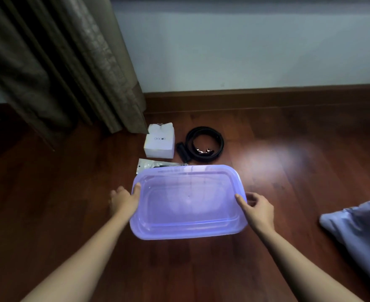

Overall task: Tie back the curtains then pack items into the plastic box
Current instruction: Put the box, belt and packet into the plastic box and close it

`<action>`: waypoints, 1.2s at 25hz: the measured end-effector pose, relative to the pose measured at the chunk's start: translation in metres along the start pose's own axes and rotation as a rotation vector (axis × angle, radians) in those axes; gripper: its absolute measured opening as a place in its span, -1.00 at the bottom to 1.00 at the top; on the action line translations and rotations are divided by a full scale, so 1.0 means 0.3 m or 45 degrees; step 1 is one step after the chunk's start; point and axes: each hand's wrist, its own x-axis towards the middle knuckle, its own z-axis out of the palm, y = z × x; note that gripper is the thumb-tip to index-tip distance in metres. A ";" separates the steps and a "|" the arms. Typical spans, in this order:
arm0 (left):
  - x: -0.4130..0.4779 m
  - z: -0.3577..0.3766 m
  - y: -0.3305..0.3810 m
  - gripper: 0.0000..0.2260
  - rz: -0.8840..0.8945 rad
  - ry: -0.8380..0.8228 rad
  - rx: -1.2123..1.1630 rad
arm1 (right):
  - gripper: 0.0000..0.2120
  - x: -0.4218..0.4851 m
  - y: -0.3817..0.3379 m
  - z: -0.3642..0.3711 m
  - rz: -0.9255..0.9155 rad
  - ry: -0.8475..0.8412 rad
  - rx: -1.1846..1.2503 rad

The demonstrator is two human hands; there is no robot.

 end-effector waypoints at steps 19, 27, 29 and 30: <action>0.010 -0.042 0.051 -0.71 0.069 -0.089 -0.113 | -0.78 -0.014 -0.102 -0.025 0.216 -0.146 -0.062; 0.046 -0.201 0.058 -0.78 0.088 -0.014 -0.138 | -0.71 -0.040 -0.279 -0.066 -0.073 -0.044 -0.146; 0.101 -0.320 0.034 -0.78 0.041 0.100 -0.190 | -0.60 -0.012 -0.399 -0.036 -0.265 -0.132 -0.095; 0.132 -0.379 0.008 -0.78 0.009 0.167 -0.220 | -0.55 0.003 -0.468 -0.005 -0.355 -0.166 -0.137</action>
